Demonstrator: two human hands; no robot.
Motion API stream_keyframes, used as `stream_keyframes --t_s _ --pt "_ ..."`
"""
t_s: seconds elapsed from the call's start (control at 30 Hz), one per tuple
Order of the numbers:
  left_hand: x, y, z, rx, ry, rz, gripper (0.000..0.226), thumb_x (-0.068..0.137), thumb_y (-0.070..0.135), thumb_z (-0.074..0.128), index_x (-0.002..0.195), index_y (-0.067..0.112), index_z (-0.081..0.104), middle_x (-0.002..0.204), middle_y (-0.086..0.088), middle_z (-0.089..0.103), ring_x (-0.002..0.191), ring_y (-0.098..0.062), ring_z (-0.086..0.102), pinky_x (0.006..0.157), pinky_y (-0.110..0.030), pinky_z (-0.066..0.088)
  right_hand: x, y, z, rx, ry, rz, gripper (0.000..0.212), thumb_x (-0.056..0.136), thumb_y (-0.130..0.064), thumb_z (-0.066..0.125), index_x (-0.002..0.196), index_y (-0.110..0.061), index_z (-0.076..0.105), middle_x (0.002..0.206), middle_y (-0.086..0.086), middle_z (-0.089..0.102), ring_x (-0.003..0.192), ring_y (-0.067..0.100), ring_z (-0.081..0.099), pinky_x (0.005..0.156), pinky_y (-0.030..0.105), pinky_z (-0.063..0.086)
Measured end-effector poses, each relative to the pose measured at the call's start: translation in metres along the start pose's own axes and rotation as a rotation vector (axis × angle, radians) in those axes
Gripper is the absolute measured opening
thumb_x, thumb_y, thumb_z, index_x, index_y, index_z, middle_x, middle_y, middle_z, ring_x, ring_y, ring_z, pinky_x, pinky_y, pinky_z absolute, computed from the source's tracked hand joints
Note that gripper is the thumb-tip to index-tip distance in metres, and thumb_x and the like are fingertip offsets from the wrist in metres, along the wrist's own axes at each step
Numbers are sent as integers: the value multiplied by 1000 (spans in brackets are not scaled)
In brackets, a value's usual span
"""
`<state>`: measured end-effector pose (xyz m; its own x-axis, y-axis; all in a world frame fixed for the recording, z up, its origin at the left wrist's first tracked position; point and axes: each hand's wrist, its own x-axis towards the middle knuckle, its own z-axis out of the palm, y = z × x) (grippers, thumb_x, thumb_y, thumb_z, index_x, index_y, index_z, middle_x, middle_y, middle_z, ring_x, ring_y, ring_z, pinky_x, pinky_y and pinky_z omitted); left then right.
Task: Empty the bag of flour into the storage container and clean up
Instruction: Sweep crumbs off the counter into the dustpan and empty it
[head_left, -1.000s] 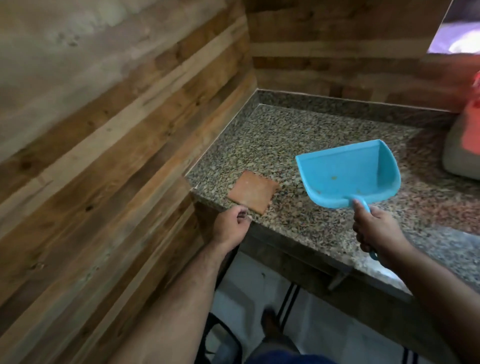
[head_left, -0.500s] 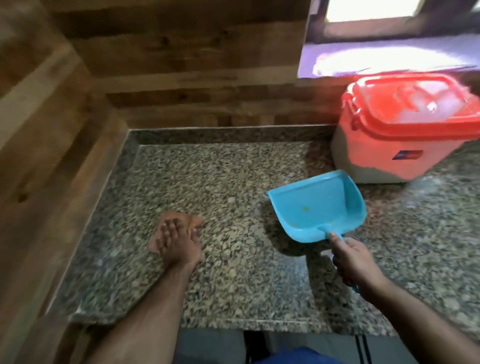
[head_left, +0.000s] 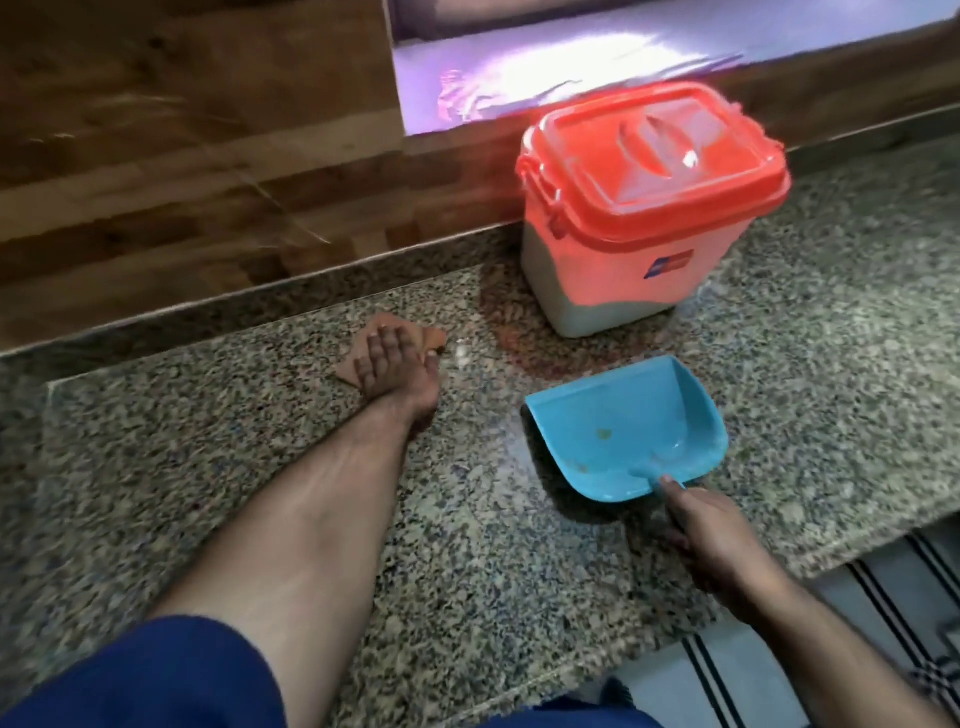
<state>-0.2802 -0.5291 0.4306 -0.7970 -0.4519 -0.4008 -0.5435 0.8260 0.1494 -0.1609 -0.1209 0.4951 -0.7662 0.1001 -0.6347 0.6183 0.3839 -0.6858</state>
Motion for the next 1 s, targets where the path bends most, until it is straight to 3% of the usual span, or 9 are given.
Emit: stream_keyframes --t_s 0.07,0.1,0.2,0.4,0.7,0.8,0.87,0.93,1.0 --pt "-1 32 3 15 -36 99 74 110 55 21 171 21 -3 179 -5 -16 164 -28 -17 131 -53 -8 -1 12 -19 23 16 25 74 79 -84 66 83 -11 69 61 14 57 50 33 52 60 36 33" --pt "-6 46 6 27 -55 153 74 109 55 21 171 23 -5 178 -4 -19 164 -28 -19 131 -53 -9 -5 14 -27 35 28 26 71 85 -79 65 85 -8 67 59 12 54 46 29 48 57 33 31" --pt "-37 81 19 105 -122 289 73 110 54 17 170 23 -10 176 -5 -25 163 -28 -22 131 -54 -11 -11 16 -46 65 46 46 48 103 -57 62 82 -14 58 53 1 42 38 16 32 48 22 24" --pt "-139 115 63 110 -186 415 71 112 51 14 169 23 -17 175 -5 -29 162 -29 -25 126 -53 -17 -28 35 -91 118 15 34 45 107 -49 58 75 -19 49 52 -1 38 40 13 25 48 19 20" --pt "-294 143 155 -24 -154 257 67 113 50 15 170 26 -13 175 1 -28 162 -21 -25 128 -51 -16 -63 109 -176 1 -96 -35 43 105 -53 58 78 -19 54 56 1 43 39 15 29 45 20 23" --pt "-326 160 157 -304 -139 113 64 115 46 17 172 23 -3 178 -3 -18 164 -23 -17 131 -51 -12 -80 137 -193 -15 -153 -29 42 105 -53 59 79 -19 54 56 0 44 39 15 31 44 20 23" --pt "-343 169 150 -582 -104 27 62 115 49 21 172 26 10 180 -4 4 165 -31 6 132 -54 1 -94 154 -199 -11 -179 -49 43 106 -50 60 79 -17 54 55 0 43 37 13 32 42 19 23" --pt "-358 167 142 -984 -113 -72 75 103 79 28 166 39 31 169 3 35 152 -35 39 126 -63 24 -108 172 -202 -31 -188 -74 43 107 -47 60 79 -15 52 55 1 42 35 13 32 41 20 23" --pt "-370 155 138 -1343 -117 -167 94 87 97 32 159 37 47 162 -8 50 137 -29 56 115 -56 45 -119 189 -202 -46 -205 -74 44 106 -48 60 81 -14 52 56 3 44 39 16 34 42 21 24"
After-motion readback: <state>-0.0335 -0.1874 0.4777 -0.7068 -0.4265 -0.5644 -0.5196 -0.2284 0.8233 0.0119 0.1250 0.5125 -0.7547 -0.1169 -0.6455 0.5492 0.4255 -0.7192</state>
